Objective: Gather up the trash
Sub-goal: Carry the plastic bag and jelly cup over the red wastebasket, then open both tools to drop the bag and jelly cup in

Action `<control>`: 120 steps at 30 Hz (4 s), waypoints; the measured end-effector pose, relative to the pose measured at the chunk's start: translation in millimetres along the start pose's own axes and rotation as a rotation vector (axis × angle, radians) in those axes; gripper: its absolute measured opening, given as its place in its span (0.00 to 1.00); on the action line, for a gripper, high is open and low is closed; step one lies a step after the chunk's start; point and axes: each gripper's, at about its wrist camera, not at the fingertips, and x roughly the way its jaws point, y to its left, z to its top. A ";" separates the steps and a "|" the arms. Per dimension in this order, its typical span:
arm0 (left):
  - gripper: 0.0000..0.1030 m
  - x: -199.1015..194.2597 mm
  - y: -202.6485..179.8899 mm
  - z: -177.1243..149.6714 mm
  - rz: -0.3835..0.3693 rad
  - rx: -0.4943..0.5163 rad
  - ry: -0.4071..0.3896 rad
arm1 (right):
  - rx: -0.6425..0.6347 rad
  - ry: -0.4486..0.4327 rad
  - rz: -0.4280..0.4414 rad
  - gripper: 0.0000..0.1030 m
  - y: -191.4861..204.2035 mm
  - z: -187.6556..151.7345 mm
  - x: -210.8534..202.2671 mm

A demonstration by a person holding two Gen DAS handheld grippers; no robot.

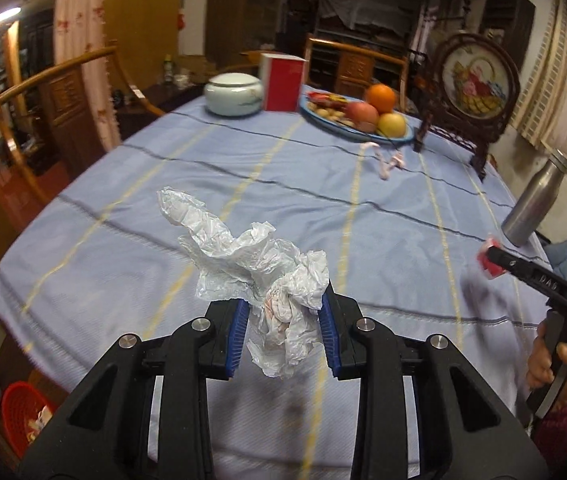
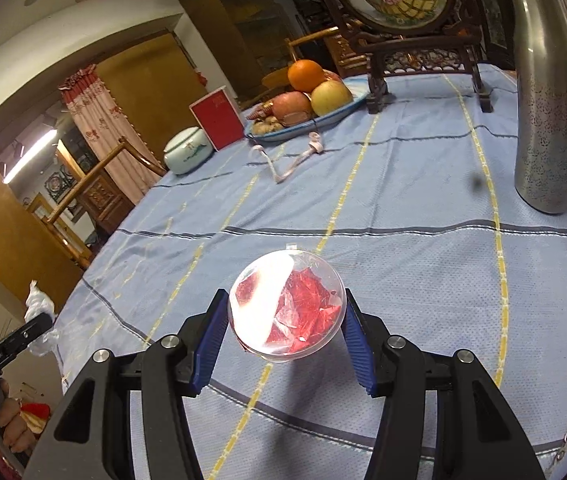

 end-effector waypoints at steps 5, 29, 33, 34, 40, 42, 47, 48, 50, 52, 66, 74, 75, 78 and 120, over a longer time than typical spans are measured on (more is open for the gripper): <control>0.32 -27.8 42.2 -19.8 0.062 -0.055 -0.014 | -0.051 -0.070 0.081 0.54 21.3 -7.8 -18.0; 0.32 -137.1 205.9 -106.7 0.171 -0.343 -0.126 | -0.308 -0.062 0.325 0.53 225.5 -88.1 -73.4; 0.33 -151.1 232.5 -127.2 0.212 -0.393 -0.139 | -0.360 -0.044 0.342 0.53 260.9 -104.3 -72.8; 0.33 -154.4 241.9 -134.5 0.230 -0.410 -0.138 | -0.371 -0.040 0.344 0.53 267.8 -107.1 -72.5; 0.35 -162.9 286.9 -172.3 0.324 -0.496 -0.136 | -0.424 0.009 0.393 0.53 314.1 -131.8 -65.7; 0.35 -163.1 302.8 -185.3 0.331 -0.537 -0.130 | -0.439 0.031 0.409 0.53 326.6 -140.7 -61.6; 0.35 -147.7 352.5 -215.5 0.345 -0.635 -0.071 | -0.463 0.093 0.431 0.53 351.3 -158.3 -41.1; 0.35 -143.9 360.0 -218.9 0.347 -0.649 -0.060 | -0.466 0.102 0.432 0.53 354.5 -160.8 -36.7; 0.36 -133.0 380.6 -230.3 0.339 -0.687 -0.035 | -0.474 0.128 0.436 0.53 363.6 -169.1 -28.0; 0.55 -124.0 394.1 -239.7 0.317 -0.711 -0.009 | -0.480 0.155 0.442 0.53 371.4 -175.6 -20.3; 0.90 -148.1 430.2 -293.1 0.514 -0.941 -0.070 | -0.564 0.322 0.487 0.53 428.2 -229.7 24.8; 0.90 -171.8 456.2 -323.0 0.700 -1.085 -0.055 | -0.633 0.446 0.556 0.53 487.3 -276.5 53.3; 0.90 -173.7 456.7 -324.4 0.711 -1.093 -0.054 | -0.640 0.460 0.564 0.53 494.2 -281.2 57.5; 0.90 -173.9 458.9 -325.8 0.708 -1.109 -0.049 | -0.666 0.491 0.579 0.53 513.3 -295.8 68.2; 0.90 -135.8 455.9 -332.3 0.769 -1.066 0.072 | -0.727 0.648 0.528 0.64 600.0 -367.5 174.5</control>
